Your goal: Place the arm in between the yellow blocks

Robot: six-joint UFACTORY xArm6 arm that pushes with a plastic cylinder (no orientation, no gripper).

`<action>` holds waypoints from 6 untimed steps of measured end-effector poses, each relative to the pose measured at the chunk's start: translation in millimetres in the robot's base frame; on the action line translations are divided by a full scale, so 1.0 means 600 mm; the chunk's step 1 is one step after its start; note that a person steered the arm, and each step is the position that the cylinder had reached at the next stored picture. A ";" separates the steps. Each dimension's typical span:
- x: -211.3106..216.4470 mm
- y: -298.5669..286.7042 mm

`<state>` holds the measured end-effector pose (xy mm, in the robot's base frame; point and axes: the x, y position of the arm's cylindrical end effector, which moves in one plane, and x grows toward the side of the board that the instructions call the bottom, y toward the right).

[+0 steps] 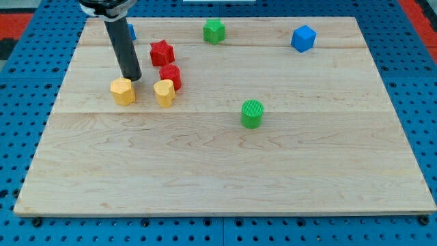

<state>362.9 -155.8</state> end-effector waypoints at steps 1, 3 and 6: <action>0.000 0.009; -0.003 0.029; 0.059 0.050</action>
